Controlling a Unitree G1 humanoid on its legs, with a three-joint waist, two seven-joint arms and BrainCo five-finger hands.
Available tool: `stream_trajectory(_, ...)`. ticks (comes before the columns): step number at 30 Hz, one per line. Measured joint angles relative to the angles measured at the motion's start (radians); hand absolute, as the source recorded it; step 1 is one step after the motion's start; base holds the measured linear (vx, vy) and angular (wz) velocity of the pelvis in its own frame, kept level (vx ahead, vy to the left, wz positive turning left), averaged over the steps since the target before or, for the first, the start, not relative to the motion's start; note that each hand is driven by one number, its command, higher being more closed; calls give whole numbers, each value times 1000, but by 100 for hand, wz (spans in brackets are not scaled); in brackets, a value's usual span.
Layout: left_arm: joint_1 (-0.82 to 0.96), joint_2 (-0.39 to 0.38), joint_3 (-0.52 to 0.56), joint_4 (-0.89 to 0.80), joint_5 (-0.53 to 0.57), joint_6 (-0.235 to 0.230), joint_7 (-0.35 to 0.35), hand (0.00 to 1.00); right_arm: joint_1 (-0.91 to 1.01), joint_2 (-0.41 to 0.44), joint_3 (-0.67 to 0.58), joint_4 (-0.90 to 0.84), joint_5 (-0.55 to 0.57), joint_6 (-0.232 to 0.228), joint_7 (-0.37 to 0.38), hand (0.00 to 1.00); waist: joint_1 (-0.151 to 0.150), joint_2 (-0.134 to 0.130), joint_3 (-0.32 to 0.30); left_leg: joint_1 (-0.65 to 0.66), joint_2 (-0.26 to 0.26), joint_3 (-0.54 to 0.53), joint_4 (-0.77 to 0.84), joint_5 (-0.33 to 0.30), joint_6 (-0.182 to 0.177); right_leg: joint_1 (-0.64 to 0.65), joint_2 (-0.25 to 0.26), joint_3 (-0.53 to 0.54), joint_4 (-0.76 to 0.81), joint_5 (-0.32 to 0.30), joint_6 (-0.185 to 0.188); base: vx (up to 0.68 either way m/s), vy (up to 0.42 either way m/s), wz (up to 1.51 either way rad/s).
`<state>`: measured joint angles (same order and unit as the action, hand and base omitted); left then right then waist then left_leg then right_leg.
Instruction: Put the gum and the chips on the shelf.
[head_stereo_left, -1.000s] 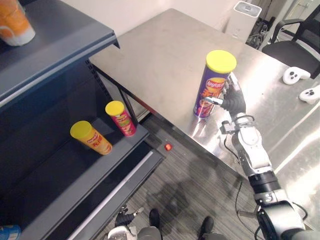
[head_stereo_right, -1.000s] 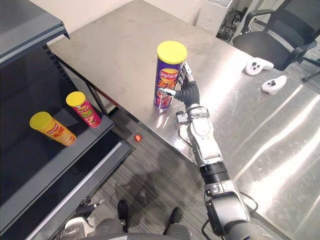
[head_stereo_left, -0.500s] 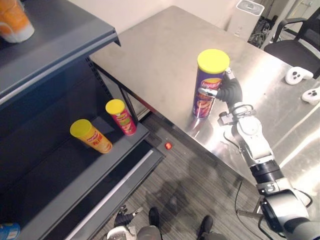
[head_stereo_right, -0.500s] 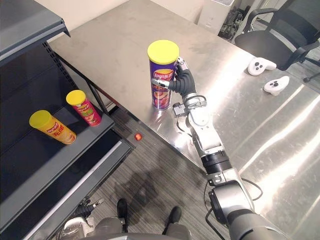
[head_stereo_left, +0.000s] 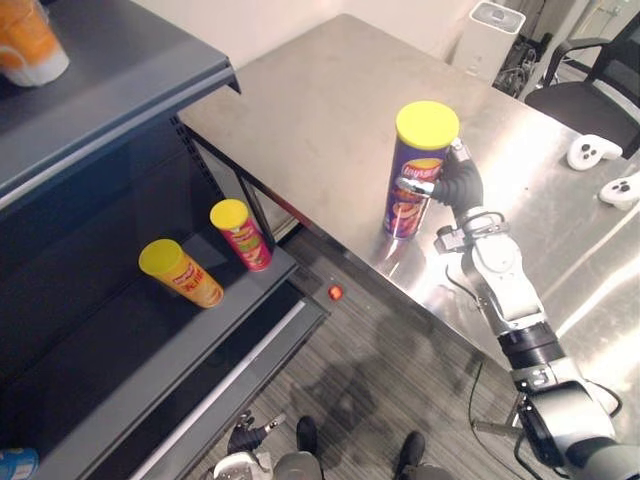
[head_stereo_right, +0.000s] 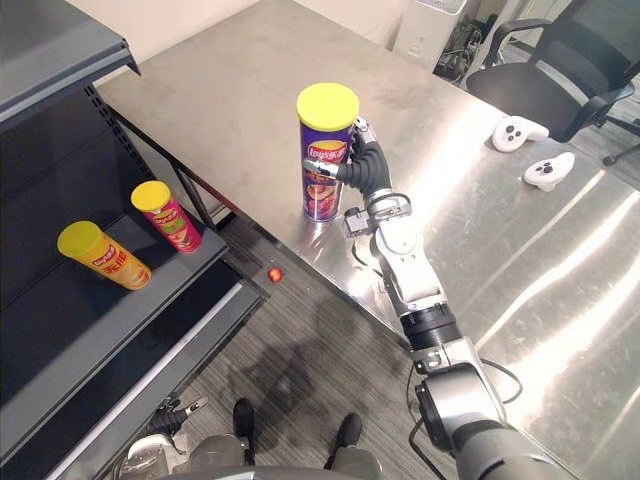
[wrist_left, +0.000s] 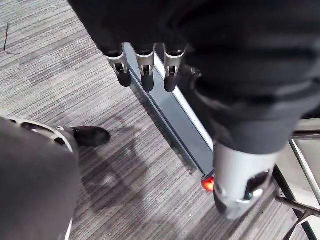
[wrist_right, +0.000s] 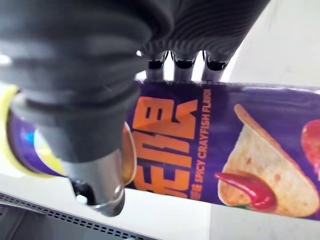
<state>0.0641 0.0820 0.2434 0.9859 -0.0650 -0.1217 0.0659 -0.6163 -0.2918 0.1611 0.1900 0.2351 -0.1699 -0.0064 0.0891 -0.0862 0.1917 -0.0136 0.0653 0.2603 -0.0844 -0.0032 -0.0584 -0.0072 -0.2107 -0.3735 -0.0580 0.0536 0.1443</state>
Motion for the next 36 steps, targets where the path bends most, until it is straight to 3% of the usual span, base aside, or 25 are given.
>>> stream_trajectory(9, 10, -1, 38, 1, 2, 1, 0, 0, 169, 26, -109, -254, 0, 4, 9, 100, -10, -10, -6, 32, 0, 2, -2, 0, 0, 28, 0, 2, 0, 0, 0, -4, -3, 0)
stream_trajectory(18, 37, 12, 41, 11, 9, 1, -2, 0, 329, 27, -131, -412, 1, -12, 43, 100, -34, -41, -54, 41, -2, 9, -1, 0, -1, 31, -1, 12, 0, 0, 0, -19, -12, -3)
stream_trajectory(29, 52, 9, 67, 48, 41, 1, -3, 0, 465, 37, -164, -456, 9, -15, 62, 100, -57, -17, -84, 56, -2, -6, 6, 5, 0, 48, -5, -2, 19, -5, -5, -19, -10, 3)
stream_trajectory(36, 52, 0, 77, 50, 37, 2, -2, 0, 446, 39, -123, -449, 39, -17, 60, 100, -47, 10, -79, -23, 4, -124, 79, 13, -3, 71, -2, -104, 31, -26, -12, -62, -37, 46)
